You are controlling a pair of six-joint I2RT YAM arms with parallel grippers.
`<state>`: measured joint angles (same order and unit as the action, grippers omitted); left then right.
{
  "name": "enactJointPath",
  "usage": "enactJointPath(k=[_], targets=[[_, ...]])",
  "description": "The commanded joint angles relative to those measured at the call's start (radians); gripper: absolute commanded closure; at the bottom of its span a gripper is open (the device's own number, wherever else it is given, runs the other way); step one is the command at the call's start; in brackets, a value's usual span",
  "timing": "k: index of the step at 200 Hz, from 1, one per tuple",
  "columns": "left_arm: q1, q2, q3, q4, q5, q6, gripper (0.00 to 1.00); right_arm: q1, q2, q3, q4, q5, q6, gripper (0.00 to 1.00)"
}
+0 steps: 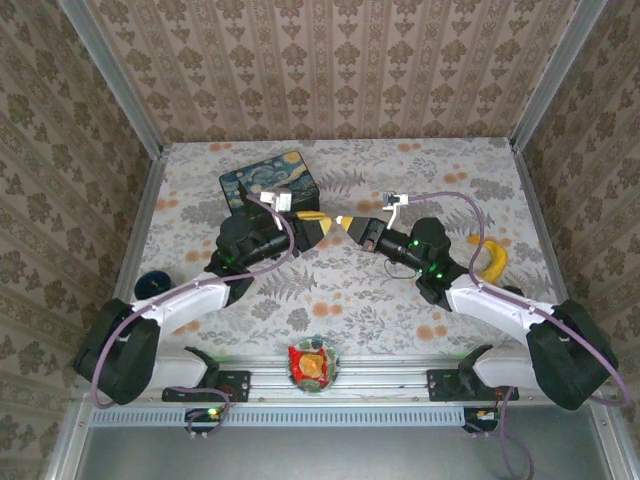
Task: Unlock the padlock with the key
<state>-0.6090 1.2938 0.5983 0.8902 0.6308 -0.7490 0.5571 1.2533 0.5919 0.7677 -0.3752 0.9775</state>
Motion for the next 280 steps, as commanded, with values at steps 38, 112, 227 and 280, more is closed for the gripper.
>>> enactJointPath(k=[38, 112, 227, 280], targets=[[0.002, 0.029, 0.033, 0.091, 0.069, -0.041, 0.72, 0.006, 0.007, 0.032, 0.073, -0.031, 0.028, 1.00], [0.002, 0.055, 0.043, 0.126, 0.093, -0.055, 0.89, 0.012, 0.016, 0.048, 0.073, -0.044, 0.024, 1.00], [0.005, 0.057, 0.035, 0.170, 0.109, -0.074, 0.94, 0.015, 0.026, 0.052, 0.073, -0.049, 0.026, 1.00], [0.014, 0.043, 0.036, 0.151, 0.126, -0.074, 1.00, 0.015, 0.031, 0.048, 0.068, -0.050, 0.026, 1.00]])
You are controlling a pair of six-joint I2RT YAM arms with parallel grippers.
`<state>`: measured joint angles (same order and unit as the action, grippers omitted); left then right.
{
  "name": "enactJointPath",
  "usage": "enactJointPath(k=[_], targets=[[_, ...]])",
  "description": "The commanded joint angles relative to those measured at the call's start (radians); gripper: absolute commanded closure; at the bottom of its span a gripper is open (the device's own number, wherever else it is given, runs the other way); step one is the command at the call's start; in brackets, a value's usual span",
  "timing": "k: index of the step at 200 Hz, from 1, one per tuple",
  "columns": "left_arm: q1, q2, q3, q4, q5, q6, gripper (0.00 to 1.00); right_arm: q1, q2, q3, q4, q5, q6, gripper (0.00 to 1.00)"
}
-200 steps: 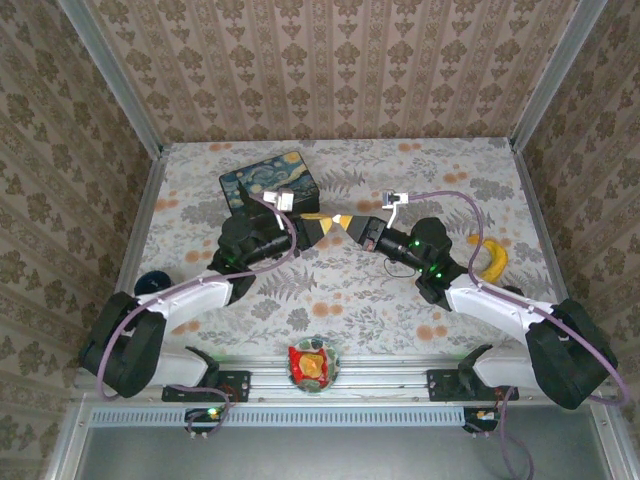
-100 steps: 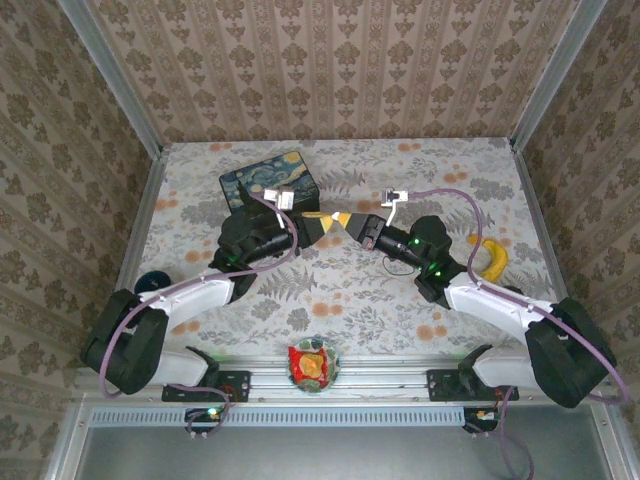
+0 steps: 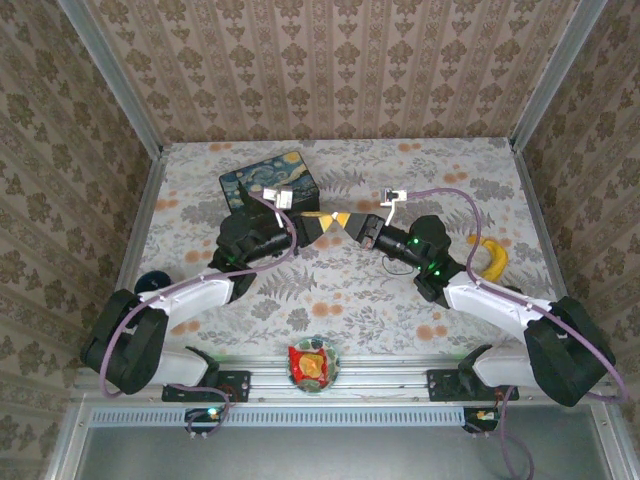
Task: Unlock the padlock with the key
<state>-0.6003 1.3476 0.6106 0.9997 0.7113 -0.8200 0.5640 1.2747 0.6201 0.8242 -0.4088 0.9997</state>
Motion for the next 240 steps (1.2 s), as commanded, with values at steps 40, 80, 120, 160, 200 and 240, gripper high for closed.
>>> enactJointPath(k=[40, 80, 120, 160, 200, 240], targets=[[0.019, -0.111, 0.043, -0.197, 0.065, 0.131, 1.00, 0.008, -0.014, 0.026, -0.066, -0.007, -0.054, 0.92], [0.017, -0.273, 0.106, -0.602, 0.021, 0.373, 1.00, 0.007, -0.031, 0.036, -0.113, -0.020, -0.107, 0.77], [0.025, -0.323, 0.162, -0.795, 0.053, 0.461, 1.00, 0.002, -0.035, 0.066, -0.124, -0.118, -0.187, 0.52], [0.028, -0.315, 0.327, -1.190, 0.136, 0.655, 1.00, -0.003, -0.113, 0.098, -0.266, -0.314, -0.459, 0.43], [0.024, -0.285, 0.445, -1.415, 0.218, 0.780, 1.00, -0.003, -0.193, 0.092, -0.370, -0.356, -0.599, 0.45], [0.002, -0.234, 0.536, -1.576, 0.267, 0.897, 1.00, 0.002, -0.193, 0.103, -0.346, -0.416, -0.594, 0.51]])
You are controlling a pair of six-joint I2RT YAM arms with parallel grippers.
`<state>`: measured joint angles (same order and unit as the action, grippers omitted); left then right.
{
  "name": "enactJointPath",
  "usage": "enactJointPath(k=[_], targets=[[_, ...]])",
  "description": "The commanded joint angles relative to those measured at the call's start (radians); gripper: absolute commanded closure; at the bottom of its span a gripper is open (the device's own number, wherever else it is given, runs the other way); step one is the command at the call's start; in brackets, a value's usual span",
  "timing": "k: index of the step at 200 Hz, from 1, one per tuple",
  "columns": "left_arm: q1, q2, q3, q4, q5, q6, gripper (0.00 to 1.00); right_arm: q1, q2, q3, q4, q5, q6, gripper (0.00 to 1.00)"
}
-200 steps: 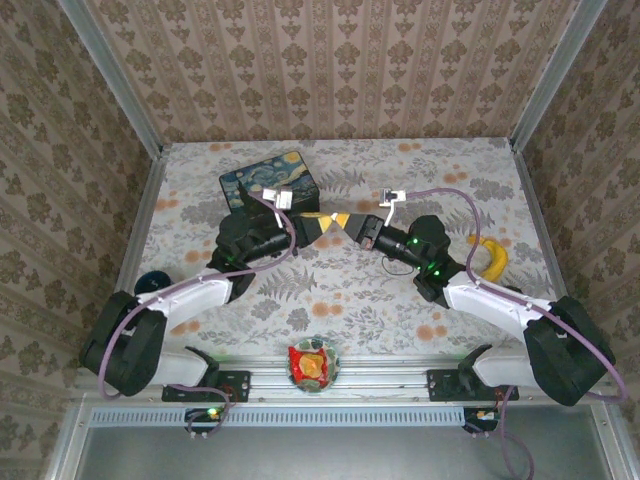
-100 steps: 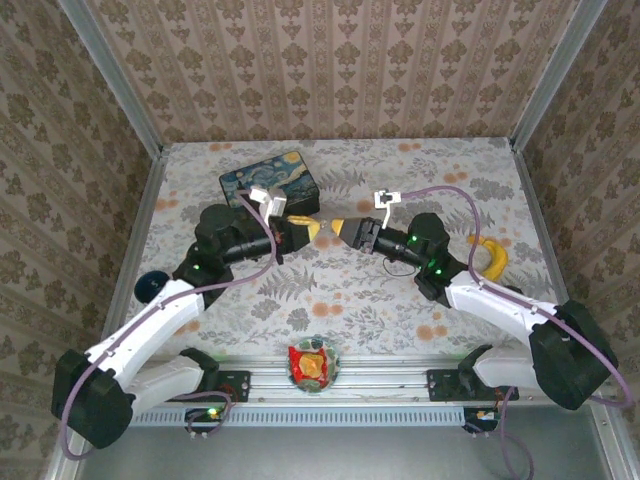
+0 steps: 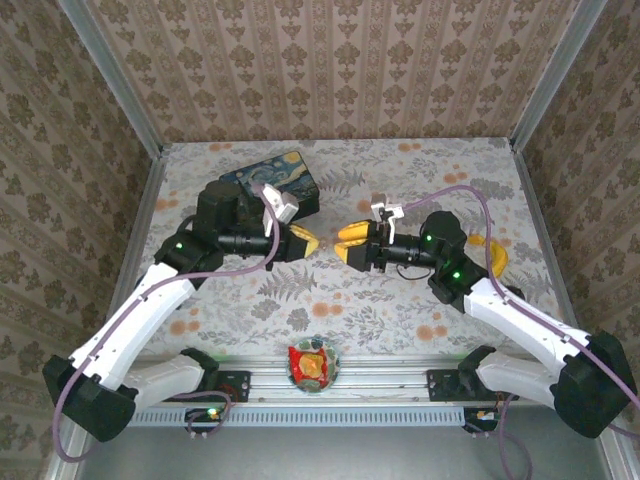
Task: Unlock the padlock with the key
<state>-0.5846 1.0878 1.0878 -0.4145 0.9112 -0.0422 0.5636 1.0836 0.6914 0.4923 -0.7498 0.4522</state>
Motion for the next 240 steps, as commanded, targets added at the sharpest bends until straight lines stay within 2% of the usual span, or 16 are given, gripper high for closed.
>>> enactJointPath(k=[1, 90, 174, 205, 240], targets=[[-0.013, 0.026, 0.060, -0.164, 0.067, 0.121, 1.00, 0.002, 0.000, 0.032, -0.014, -0.077, -0.047, 0.51], [-0.034, 0.080, 0.127, -0.263, 0.072, 0.193, 1.00, 0.042, 0.099, 0.103, -0.001, -0.168, -0.043, 0.66], [-0.022, 0.068, 0.119, -0.250, 0.071, 0.185, 1.00, 0.059, 0.142, 0.120, -0.034, -0.200, -0.057, 0.70], [-0.003, 0.057, 0.113, -0.236, 0.074, 0.171, 1.00, 0.059, 0.140, 0.122, -0.061, -0.210, -0.069, 0.65], [0.003, 0.049, 0.106, -0.218, 0.089, 0.158, 1.00, 0.059, 0.141, 0.121, -0.080, -0.214, -0.078, 0.65]])
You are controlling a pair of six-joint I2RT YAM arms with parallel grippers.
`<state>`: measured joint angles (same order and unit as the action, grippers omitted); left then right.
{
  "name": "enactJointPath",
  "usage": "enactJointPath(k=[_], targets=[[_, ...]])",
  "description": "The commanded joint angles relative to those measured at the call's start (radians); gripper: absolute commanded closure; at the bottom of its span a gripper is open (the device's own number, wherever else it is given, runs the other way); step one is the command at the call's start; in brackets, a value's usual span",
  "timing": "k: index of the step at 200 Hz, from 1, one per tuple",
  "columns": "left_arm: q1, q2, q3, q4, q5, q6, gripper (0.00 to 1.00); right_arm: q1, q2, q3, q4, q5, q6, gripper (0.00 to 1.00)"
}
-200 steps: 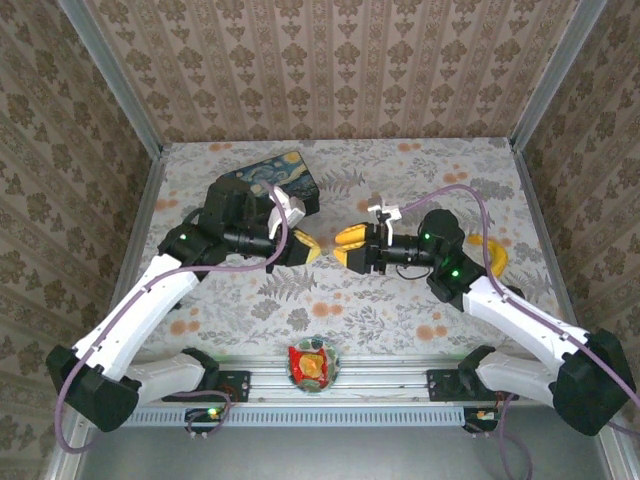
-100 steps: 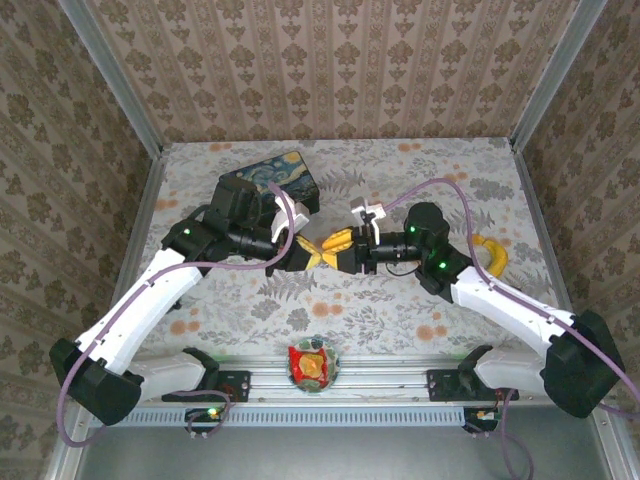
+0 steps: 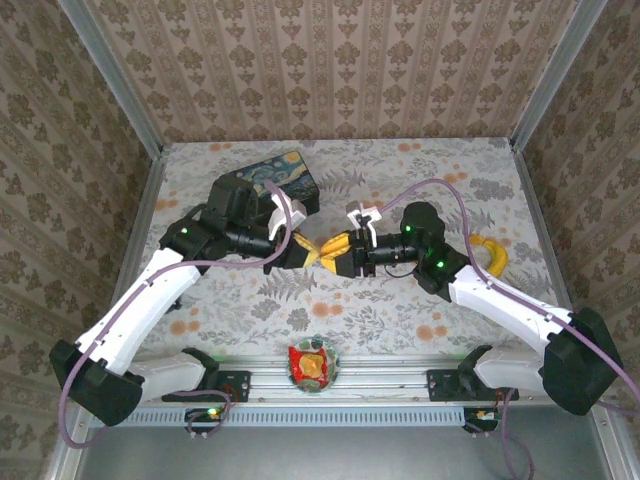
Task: Unlock the padlock with the key
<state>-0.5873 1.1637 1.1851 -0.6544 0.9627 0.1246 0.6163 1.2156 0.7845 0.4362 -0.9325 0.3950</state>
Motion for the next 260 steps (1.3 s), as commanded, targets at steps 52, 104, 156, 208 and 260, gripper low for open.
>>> enactJointPath(k=[52, 104, 156, 208, 260], targets=[[0.006, -0.026, 0.000, 0.035, 0.060, -0.018, 1.00, 0.010, 0.009, 0.027, -0.005, -0.007, -0.018, 0.64], [0.006, -0.025, -0.009, 0.027, 0.066, -0.013, 1.00, 0.010, 0.014, 0.042, 0.000, 0.004, -0.016, 0.67], [0.004, -0.035, -0.016, 0.021, 0.076, -0.007, 1.00, 0.009, 0.018, 0.054, -0.033, 0.062, -0.039, 0.66], [0.006, -0.053, -0.021, 0.019, 0.070, -0.004, 1.00, 0.008, 0.015, 0.061, -0.057, 0.066, -0.056, 0.70], [0.007, -0.059, -0.024, 0.004, 0.073, 0.003, 1.00, 0.003, -0.014, 0.047, -0.064, 0.082, -0.064, 0.75]])
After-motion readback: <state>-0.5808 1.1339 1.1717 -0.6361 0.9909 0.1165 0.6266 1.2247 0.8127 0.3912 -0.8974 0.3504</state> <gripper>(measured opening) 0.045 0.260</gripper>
